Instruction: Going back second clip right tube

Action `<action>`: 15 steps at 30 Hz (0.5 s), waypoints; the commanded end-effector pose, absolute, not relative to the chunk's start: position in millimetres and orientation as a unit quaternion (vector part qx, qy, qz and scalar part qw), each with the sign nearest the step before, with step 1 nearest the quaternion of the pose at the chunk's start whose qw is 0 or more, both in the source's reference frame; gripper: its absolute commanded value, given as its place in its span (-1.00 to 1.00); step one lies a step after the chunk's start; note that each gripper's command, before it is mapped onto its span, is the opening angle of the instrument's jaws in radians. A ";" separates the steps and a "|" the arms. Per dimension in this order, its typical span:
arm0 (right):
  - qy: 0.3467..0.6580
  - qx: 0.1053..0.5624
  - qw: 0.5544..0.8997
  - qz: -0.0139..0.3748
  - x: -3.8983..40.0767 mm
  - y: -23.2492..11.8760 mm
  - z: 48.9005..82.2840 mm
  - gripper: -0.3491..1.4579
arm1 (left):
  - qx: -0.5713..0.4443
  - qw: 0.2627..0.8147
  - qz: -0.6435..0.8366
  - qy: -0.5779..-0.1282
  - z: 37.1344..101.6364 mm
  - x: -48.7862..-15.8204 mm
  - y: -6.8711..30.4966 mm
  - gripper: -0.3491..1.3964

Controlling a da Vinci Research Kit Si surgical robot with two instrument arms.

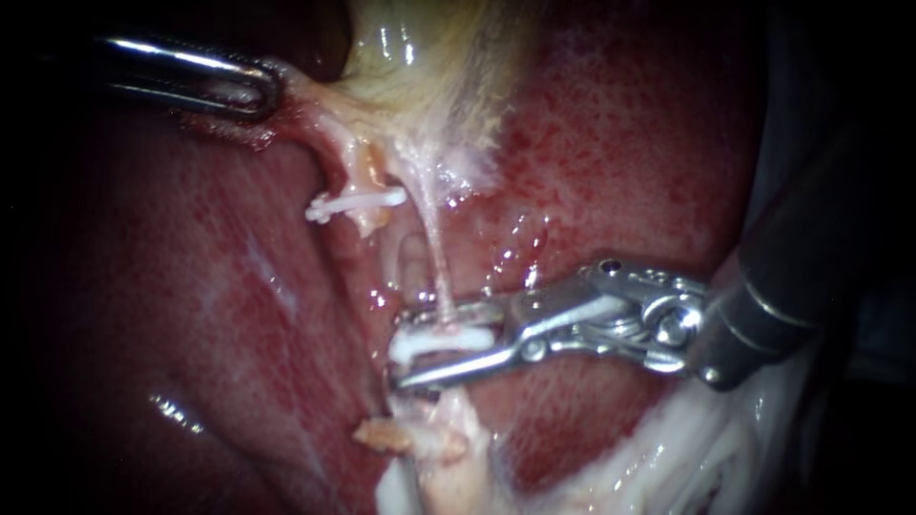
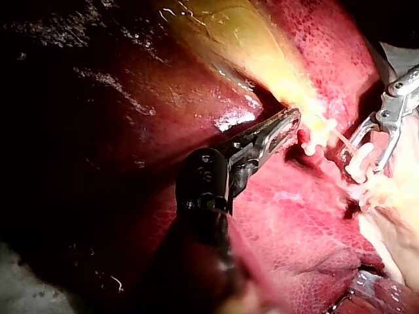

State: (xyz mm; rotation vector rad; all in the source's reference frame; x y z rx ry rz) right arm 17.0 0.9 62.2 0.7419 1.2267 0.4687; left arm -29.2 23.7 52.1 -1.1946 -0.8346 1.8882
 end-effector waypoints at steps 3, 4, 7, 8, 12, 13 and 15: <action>0.553 0.311 0.748 0.195 15.4 1.5 61.4 -0.06 | -0.465 0.371 0.735 -0.325 52.1 -29.2 23.7 -1.00; 0.553 0.301 0.754 0.188 14.7 1.7 61.2 -0.06 | -0.465 0.371 0.735 -0.325 52.1 -29.2 23.7 -1.00; 0.562 0.270 0.764 0.164 12.9 1.6 60.4 -0.06 | -0.465 0.370 0.735 -0.325 52.1 -29.1 23.6 -1.00; 0.567 0.257 0.768 0.151 12.1 1.6 60.1 -0.06 | -0.465 0.370 0.735 -0.325 52.1 -29.1 23.6 -1.00; 0.581 0.203 0.782 0.101 8.9 1.5 57.8 -0.06 | -0.465 0.370 0.735 -0.325 52.1 -29.0 23.6 -1.00; 0.580 0.196 0.785 0.094 8.4 1.6 57.2 -0.06 | -0.464 0.370 0.736 -0.325 52.1 -29.0 23.6 -1.00; 0.571 0.179 0.798 0.074 7.6 1.9 56.1 -0.06 | -0.464 0.370 0.736 -0.325 52.1 -29.0 23.6 -1.00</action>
